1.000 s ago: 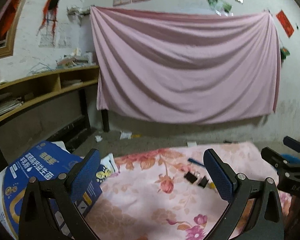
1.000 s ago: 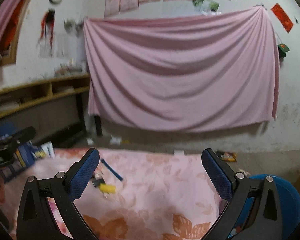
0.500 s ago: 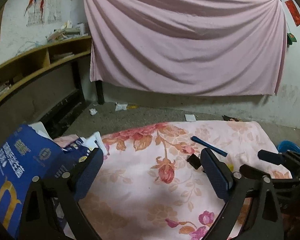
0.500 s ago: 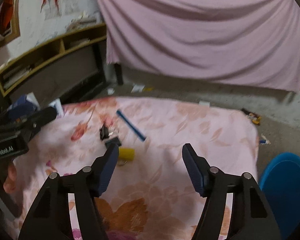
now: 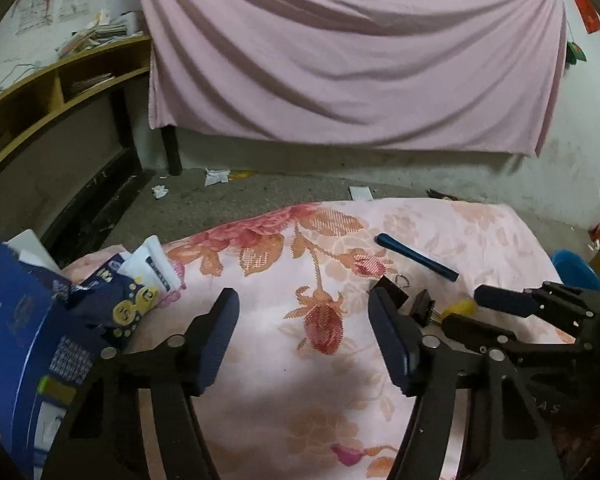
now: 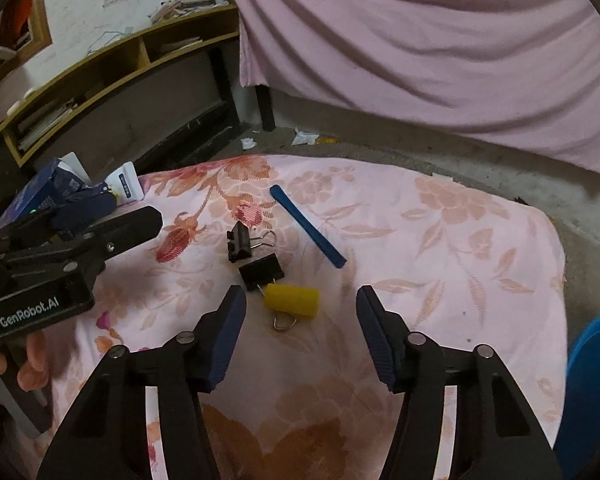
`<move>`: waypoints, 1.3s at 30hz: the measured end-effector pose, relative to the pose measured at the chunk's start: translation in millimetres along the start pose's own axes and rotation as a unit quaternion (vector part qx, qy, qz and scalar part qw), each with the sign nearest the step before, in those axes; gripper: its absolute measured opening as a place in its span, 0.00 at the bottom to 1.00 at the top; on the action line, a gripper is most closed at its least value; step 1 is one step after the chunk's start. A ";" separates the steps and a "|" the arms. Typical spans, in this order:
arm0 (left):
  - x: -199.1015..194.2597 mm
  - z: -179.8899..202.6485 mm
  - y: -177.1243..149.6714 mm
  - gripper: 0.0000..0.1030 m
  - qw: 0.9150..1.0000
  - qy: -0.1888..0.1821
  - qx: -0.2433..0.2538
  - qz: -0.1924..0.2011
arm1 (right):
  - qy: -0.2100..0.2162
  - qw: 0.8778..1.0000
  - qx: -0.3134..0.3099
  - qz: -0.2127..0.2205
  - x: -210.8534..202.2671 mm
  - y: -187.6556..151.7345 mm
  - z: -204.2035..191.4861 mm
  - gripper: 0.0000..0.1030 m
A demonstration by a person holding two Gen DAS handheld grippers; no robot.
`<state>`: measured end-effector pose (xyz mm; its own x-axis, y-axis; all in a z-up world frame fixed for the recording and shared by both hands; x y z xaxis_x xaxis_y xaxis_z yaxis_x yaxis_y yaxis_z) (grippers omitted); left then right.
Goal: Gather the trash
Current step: 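Grasp the black binder clip with the left tool while the right tool grasps the yellow sponge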
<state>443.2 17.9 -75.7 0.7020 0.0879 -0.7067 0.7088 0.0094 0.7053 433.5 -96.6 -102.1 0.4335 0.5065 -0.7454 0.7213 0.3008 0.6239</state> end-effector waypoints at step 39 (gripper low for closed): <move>17.1 64.1 -7.6 0.23 0.994 -0.051 0.097 0.005 | -0.017 0.998 0.048 0.026 -17.3 -9.4 24.9 0.26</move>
<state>454.2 -44.5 -96.7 0.7053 -0.0150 -0.7088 0.6948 -0.1837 0.6953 432.6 -128.3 -100.9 0.4893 0.4910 -0.7208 0.7449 0.1945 0.6382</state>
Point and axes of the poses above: each gripper's, at about its wrist camera, not at the fingertips, and x roughly the way its jaws point, z to its right, y to its top, the point moved 3 cm from there along x, roughly the way its jaws point, and after that the axes turned 11 degrees about y, right-handed, at the moved point
